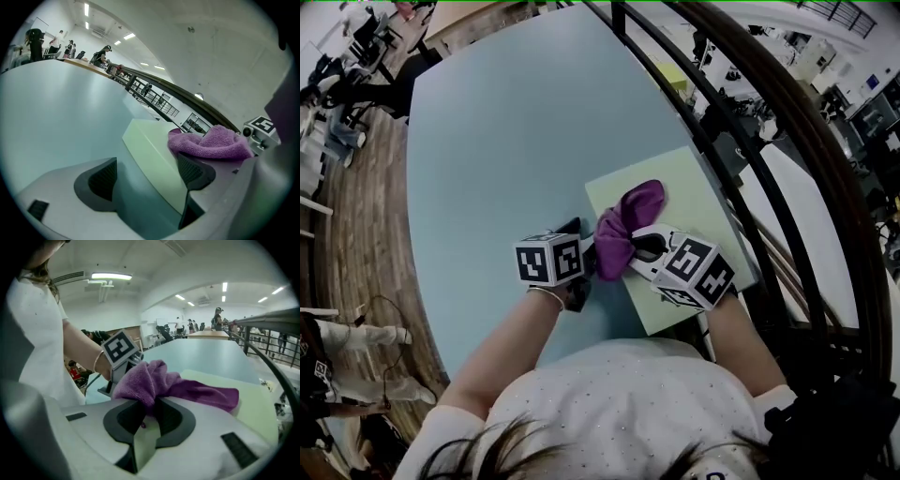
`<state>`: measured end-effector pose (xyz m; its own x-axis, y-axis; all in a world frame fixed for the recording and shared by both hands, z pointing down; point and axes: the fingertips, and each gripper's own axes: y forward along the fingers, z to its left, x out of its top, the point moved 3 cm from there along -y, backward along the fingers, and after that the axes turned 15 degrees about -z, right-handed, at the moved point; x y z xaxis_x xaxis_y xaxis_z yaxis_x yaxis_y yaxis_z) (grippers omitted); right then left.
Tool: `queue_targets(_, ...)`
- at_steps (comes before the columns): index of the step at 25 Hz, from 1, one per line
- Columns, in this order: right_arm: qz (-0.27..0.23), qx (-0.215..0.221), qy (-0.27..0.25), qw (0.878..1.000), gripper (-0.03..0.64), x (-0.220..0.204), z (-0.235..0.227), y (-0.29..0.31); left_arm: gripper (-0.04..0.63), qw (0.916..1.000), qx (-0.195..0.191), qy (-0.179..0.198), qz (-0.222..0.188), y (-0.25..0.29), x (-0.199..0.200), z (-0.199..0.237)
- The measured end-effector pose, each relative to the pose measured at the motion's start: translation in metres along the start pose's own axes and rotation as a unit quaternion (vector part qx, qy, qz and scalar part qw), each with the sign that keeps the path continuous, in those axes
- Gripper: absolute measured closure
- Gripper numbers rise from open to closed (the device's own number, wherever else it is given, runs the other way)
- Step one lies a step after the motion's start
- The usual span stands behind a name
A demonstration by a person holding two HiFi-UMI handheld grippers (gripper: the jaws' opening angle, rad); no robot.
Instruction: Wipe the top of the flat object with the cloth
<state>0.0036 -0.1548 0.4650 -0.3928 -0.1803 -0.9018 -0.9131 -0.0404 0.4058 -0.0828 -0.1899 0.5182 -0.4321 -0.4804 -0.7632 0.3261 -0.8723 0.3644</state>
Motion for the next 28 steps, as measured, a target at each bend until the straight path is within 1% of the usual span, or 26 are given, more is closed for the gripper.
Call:
queue_targets(3, 0.042, -0.038, -0.011, 0.998, 0.566, -0.014, -0.012, -0.003, 0.193, 1.0000, 0.000, 0.000, 0.002, 0.000, -0.001, 0.000)
queue_targets(6, 0.058, -0.070, -0.017, 0.996, 0.566, -0.013, -0.022, -0.009, 0.192, 1.0000, 0.001, -0.002, 0.004, -0.001, 0.001, 0.000)
queue_targets(11, 0.083, -0.148, -0.027, 0.985, 0.565, -0.020, -0.054, -0.035, 0.192, 1.0000, 0.001, 0.006, -0.002, 0.000, 0.001, -0.001)
queue_targets(19, 0.074, -0.244, 0.000, 0.967, 0.565, -0.035, -0.096, -0.082, 0.192, 1.0000, -0.002, 0.005, -0.003, 0.002, 0.000, 0.001)
queue_targets(23, 0.061, -0.281, 0.011, 0.958, 0.565, -0.038, -0.112, -0.104, 0.192, 0.9996, 0.004, 0.024, -0.017, -0.003, 0.002, -0.001)
queue_targets(28, 0.048, -0.320, 0.027, 0.946, 0.565, -0.035, -0.118, -0.122, 0.192, 0.9996, -0.001, 0.022, -0.018, -0.007, 0.007, -0.005)
